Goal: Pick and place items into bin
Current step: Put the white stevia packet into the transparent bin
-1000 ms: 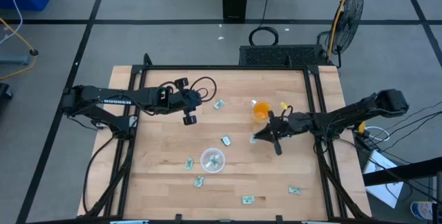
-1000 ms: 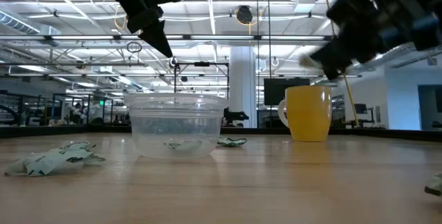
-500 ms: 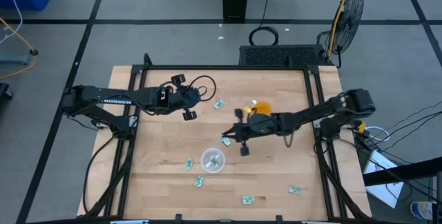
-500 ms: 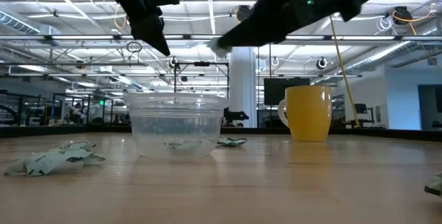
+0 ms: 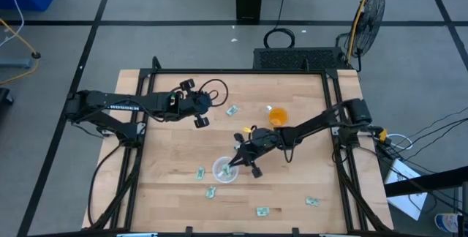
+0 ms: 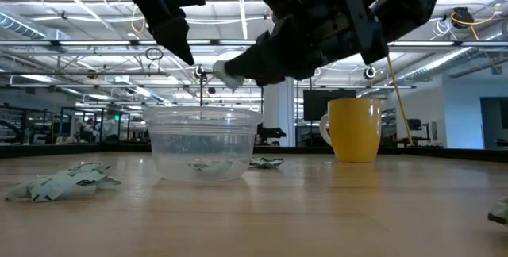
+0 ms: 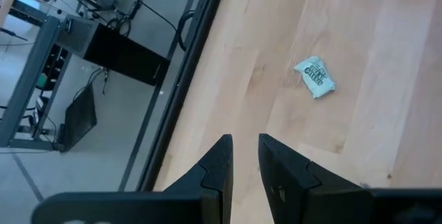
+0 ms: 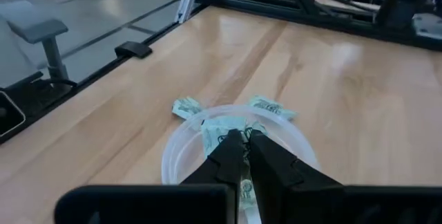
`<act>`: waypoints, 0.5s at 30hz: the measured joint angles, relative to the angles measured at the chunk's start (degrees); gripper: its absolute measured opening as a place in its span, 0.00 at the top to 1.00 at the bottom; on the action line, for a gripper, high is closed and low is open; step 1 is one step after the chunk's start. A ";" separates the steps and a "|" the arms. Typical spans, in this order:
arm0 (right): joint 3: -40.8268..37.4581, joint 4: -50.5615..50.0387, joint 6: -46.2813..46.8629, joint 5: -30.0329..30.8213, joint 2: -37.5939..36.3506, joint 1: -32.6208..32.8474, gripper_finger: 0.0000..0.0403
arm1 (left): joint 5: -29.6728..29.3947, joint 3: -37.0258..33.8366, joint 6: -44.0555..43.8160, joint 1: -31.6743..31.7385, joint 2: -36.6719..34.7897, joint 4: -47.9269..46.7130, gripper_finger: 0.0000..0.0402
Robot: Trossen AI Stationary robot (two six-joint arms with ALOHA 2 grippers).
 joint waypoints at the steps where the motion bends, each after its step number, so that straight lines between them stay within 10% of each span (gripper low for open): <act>1: 0.52 0.05 0.26 0.00 0.74 0.02 0.96 | 0.04 0.00 -0.06 0.00 0.00 -0.01 0.81; 15: 2.48 -3.89 0.58 0.02 3.70 -0.31 0.88 | 2.91 0.00 -2.99 0.00 0.00 -0.41 0.81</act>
